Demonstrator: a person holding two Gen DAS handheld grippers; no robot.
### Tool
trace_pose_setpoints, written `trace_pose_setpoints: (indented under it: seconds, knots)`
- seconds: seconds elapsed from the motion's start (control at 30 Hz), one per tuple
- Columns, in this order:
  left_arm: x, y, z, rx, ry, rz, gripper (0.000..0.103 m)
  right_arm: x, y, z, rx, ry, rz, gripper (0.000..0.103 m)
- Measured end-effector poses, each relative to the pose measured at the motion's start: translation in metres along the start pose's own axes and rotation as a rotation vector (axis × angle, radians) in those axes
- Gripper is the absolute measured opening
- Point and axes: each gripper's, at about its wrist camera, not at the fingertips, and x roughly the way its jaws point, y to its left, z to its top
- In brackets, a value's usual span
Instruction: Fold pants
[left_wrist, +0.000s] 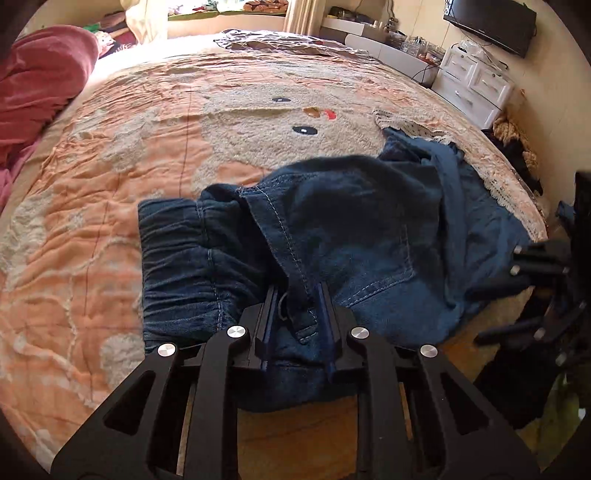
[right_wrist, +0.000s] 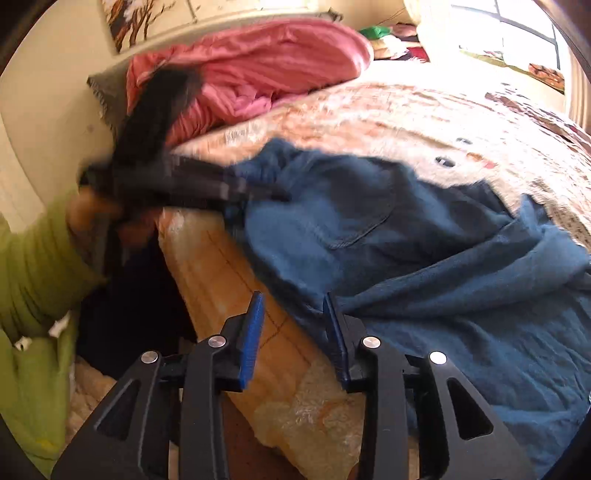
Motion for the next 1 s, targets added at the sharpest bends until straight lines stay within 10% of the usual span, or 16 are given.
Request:
trace_pose_setpoints:
  seconds: [0.13, 0.33, 0.63, 0.77, 1.0]
  knots:
    - [-0.006, 0.0, -0.006, 0.002, -0.015, -0.005, 0.014, -0.012, -0.008, 0.027, 0.059, -0.091, -0.041, 0.034]
    - [-0.004, 0.003, -0.005, -0.006, -0.026, -0.02, 0.014, 0.052, -0.038, 0.02, 0.156, 0.147, -0.133, 0.034]
    - [-0.019, 0.005, -0.001, -0.015, -0.094, -0.027, 0.015, 0.011, -0.051, 0.016, 0.236, 0.009, -0.058, 0.04]
    - [-0.058, 0.005, 0.012, -0.02, -0.19, 0.0, 0.048, -0.038, -0.073, 0.016, 0.281, -0.091, -0.127, 0.053]
    - [-0.068, -0.043, 0.046, 0.096, -0.235, -0.06, 0.067, -0.068, -0.134, 0.033, 0.404, -0.109, -0.31, 0.067]
